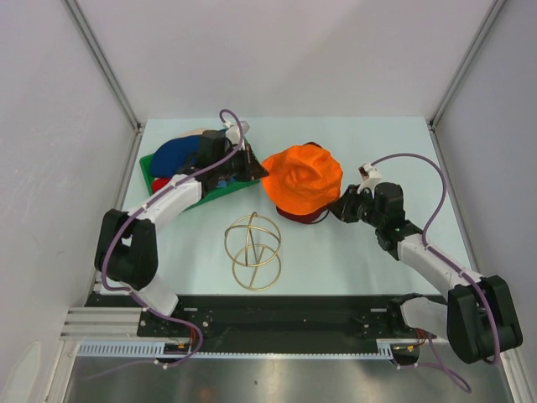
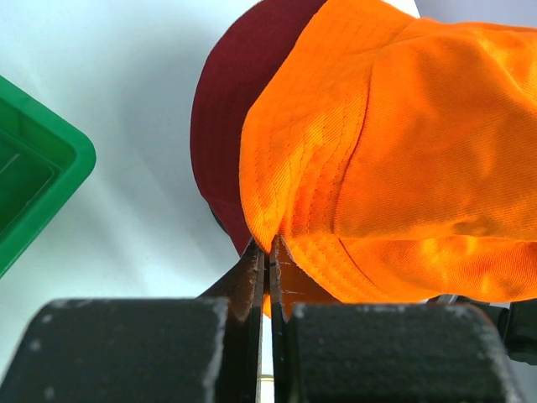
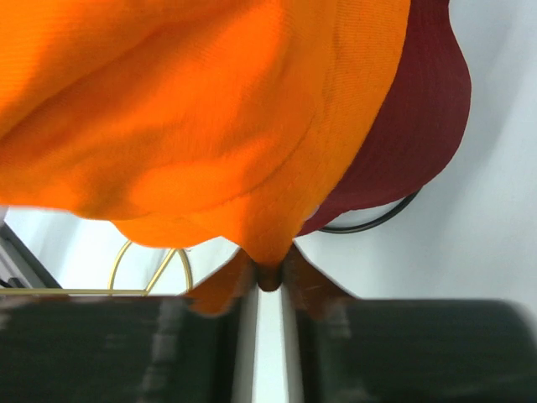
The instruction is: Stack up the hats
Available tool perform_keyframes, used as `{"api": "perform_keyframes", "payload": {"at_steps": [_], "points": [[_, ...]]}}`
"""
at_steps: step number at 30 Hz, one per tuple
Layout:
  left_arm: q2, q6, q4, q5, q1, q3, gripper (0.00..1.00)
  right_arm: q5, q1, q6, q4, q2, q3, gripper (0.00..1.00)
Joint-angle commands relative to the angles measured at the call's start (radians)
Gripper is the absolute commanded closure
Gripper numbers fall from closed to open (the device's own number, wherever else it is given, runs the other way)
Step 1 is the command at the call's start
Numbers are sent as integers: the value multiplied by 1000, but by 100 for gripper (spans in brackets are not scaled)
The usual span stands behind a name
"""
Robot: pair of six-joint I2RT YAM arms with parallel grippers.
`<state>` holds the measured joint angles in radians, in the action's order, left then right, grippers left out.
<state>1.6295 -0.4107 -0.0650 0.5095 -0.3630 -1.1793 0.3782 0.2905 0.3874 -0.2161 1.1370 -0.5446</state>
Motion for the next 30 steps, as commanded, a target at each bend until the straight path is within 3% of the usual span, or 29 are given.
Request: {"api": "perform_keyframes", "payload": {"at_steps": [1,4,12,30], "points": [[-17,-10,50,21,9,14,100,-32,-4,-12,-23,38,-18,91],[-8,-11,56,27,9,15,100,-36,-2,-16,-2,72,-31,100],[26,-17,62,18,4,18,100,-111,-1,-15,33,121,-37,100],[162,33,5,-68,-47,-134,100,-257,6,-25,145,217,-126,100]]}}
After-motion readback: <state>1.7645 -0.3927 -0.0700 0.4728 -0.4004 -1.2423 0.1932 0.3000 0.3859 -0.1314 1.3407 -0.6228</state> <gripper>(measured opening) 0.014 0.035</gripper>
